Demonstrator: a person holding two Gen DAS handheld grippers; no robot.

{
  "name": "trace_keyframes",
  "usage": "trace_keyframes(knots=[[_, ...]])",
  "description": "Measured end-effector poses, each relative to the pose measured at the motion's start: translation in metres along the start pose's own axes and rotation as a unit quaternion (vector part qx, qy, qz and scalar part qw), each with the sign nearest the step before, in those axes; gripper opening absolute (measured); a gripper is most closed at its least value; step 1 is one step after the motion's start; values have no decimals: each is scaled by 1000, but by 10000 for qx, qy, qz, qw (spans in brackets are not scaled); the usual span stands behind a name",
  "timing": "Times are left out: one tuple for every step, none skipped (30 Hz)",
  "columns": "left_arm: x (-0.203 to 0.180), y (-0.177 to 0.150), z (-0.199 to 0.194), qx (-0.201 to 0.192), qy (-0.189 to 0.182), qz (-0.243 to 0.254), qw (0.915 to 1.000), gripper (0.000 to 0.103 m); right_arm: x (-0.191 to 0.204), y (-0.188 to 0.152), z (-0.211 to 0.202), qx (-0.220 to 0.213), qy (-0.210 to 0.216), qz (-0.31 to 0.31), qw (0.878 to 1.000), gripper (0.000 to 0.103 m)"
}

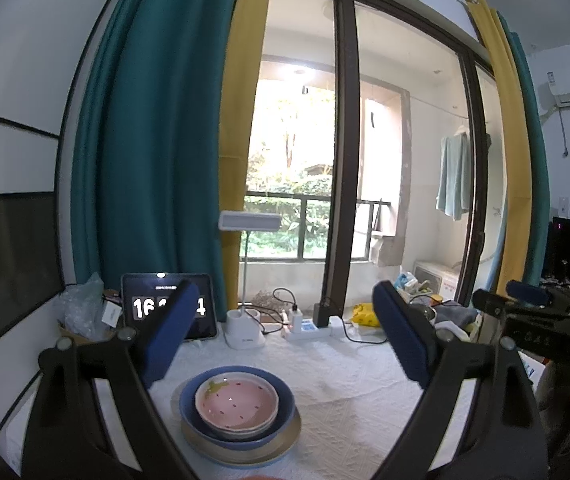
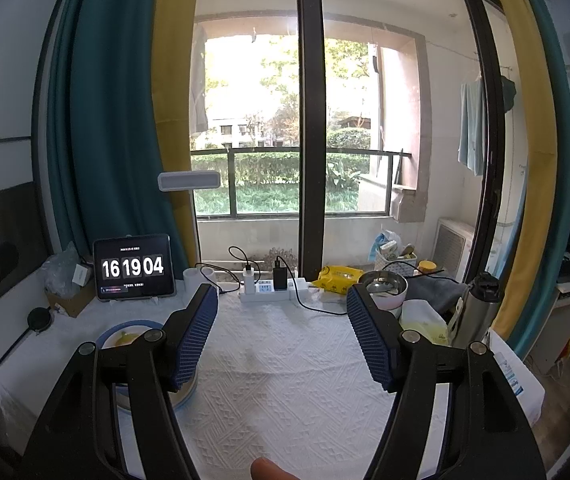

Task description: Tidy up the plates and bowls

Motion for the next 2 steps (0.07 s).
trace_keyframes(knots=[[-1, -1, 1, -4, 8, 12, 10000, 90, -1, -1, 2, 30, 5, 1, 10000, 70], [-2, -2, 2, 8, 9, 27, 10000, 90, -2, -3, 5, 60, 6, -13, 10000, 70]])
Point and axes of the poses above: each gripper's, at about its wrist camera, not at the fingertips, and z roughly the way its jaws point, x to its left, y to its top, the point moved 3 cm from there along z, roughly the way its jaws point, and after that the axes turned 4 degrees about y, right-handed, at the moved point
